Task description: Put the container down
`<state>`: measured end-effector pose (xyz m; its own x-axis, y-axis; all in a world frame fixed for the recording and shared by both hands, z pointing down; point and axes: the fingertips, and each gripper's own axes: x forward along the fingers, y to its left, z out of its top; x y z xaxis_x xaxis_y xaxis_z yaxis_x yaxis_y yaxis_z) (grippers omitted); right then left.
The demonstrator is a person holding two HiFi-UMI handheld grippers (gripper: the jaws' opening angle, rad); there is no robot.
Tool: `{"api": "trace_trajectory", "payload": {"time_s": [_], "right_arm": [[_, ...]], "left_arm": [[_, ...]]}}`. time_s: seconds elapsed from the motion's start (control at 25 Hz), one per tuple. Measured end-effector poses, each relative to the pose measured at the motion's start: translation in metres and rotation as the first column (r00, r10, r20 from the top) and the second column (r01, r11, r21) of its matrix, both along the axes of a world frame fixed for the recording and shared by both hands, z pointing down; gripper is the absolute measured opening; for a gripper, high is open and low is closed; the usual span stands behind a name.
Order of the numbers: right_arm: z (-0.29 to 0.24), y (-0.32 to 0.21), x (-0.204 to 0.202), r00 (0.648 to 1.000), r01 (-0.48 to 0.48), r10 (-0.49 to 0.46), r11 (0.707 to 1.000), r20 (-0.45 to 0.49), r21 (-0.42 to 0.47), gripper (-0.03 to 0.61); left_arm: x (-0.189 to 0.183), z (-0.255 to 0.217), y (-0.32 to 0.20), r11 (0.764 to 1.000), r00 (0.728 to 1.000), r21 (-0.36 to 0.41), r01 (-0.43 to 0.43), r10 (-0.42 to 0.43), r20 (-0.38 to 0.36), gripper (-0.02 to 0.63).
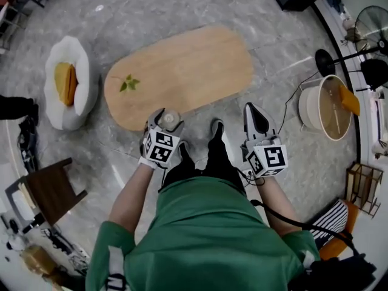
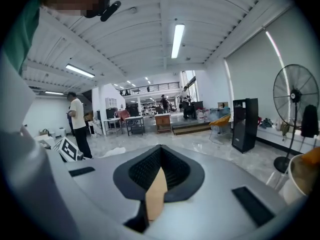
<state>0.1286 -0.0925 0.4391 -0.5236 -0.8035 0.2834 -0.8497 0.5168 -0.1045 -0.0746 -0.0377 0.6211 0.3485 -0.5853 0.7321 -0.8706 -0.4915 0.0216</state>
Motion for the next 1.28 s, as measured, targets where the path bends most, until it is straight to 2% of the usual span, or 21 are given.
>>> {"api": "trace_trajectory", "payload": {"time_s": [0.36, 0.68, 1.12, 1.28], "right_arm": [[0.037, -0.091, 0.018, 0.989, 0.148, -0.149, 0.987, -0.001, -0.063, 0.014], [0.053, -0.155, 0.023, 0.96, 0.28, -0.28, 0.959, 0.017, -0.032, 0.014], [0.081, -0.194, 0.018, 0.928, 0.373, -0.373, 0.927, 0.004, -0.036, 0.014], [0.104, -0.198, 0.011, 0.928, 0.371, -0.372, 0.927, -0.011, -0.06, 0.014]], "left_arm": [[0.027, 0.014, -0.069, 0.993, 0.992, -0.027, 0.119, -0.118, 0.043, 0.345], [0.04, 0.032, -0.124, 0.978, 0.976, -0.017, 0.208, -0.206, 0.074, 0.345], [0.039, 0.063, -0.171, 0.96, 0.957, -0.033, 0.279, -0.275, 0.095, 0.345], [0.032, 0.084, -0.184, 0.964, 0.961, -0.046, 0.263, -0.258, 0.096, 0.345]]}}
